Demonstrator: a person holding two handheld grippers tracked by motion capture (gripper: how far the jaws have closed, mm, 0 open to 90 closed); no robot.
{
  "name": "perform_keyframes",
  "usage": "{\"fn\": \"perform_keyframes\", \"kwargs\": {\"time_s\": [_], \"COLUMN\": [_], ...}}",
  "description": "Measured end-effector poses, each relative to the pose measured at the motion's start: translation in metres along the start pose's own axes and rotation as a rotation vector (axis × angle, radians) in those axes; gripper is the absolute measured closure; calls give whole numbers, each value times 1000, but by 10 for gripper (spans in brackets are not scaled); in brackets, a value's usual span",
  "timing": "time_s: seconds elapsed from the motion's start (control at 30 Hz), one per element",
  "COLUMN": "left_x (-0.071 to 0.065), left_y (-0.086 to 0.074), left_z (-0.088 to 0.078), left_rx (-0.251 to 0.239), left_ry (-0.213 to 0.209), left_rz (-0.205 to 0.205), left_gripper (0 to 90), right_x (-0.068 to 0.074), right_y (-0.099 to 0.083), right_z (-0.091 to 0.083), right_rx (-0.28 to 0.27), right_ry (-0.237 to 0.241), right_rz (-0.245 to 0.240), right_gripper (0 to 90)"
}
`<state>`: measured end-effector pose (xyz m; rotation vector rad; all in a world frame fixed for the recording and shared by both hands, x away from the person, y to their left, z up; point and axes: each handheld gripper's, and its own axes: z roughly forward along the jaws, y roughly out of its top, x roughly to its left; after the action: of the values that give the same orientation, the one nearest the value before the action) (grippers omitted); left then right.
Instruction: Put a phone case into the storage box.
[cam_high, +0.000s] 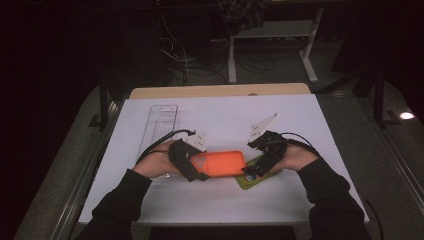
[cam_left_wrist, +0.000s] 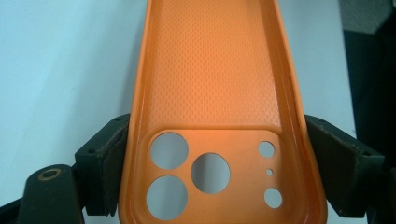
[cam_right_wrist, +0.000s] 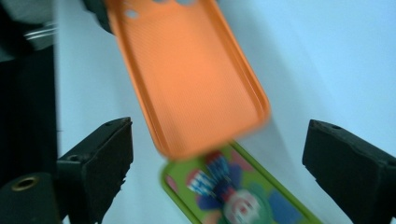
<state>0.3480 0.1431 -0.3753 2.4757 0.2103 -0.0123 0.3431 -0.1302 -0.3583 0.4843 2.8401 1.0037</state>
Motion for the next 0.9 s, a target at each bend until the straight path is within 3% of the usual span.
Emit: {"fn": "perform_keyframes", "kwargs": {"time_s": [0.13, 0.2, 0.23, 0.27, 0.33, 0.37, 0.47, 0.5, 0.6, 0.73, 0.77, 0.9], "left_x": [2, 2, 2, 3, 2, 3, 3, 3, 3, 4, 3, 3], "left_y": [-1, -1, 0, 0, 1, 1, 1, 1, 1, 2, 2, 3], "left_z": [-5, -7, -9, -10, -12, -13, -12, -12, -9, -7, -4, -3], "left_rx": [-42, -46, -52, -60, -72, -70, -74, -73, -66, -69, -85, -60], "left_ry": [-1, 9, 21, 30, 54, 81, 112, 130, 154, 187, 197, 208], "left_rz": [-72, -82, -97, -109, -136, -148, -182, -205, -226, -255, -280, -267], "left_gripper": [160, 160, 160, 160, 160, 160, 160, 160, 160, 160, 160, 160], "right_x": [-5, -6, -6, -4, -3, -1, 2, 4, 7, 12, 14, 16], "right_y": [-15, -22, -22, -28, -30, -35, -38, -42, -44, -46, -47, -46], "right_z": [-6, -7, -7, -7, -6, -4, -1, 2, 6, 12, 16, 24], "right_rx": [-24, -37, -37, -57, -58, -70, -95, -118, -131, -201, -212, -256], "right_ry": [-41, -69, -69, -89, -107, -121, -134, -170, -191, -235, -240, -272], "right_rz": [118, 169, 169, 231, 236, 261, 295, 322, 350, 410, 423, 445], "right_gripper": [26, 13, 13, 3, 3, 0, 0, 0, 0, 0, 0, 0]}}
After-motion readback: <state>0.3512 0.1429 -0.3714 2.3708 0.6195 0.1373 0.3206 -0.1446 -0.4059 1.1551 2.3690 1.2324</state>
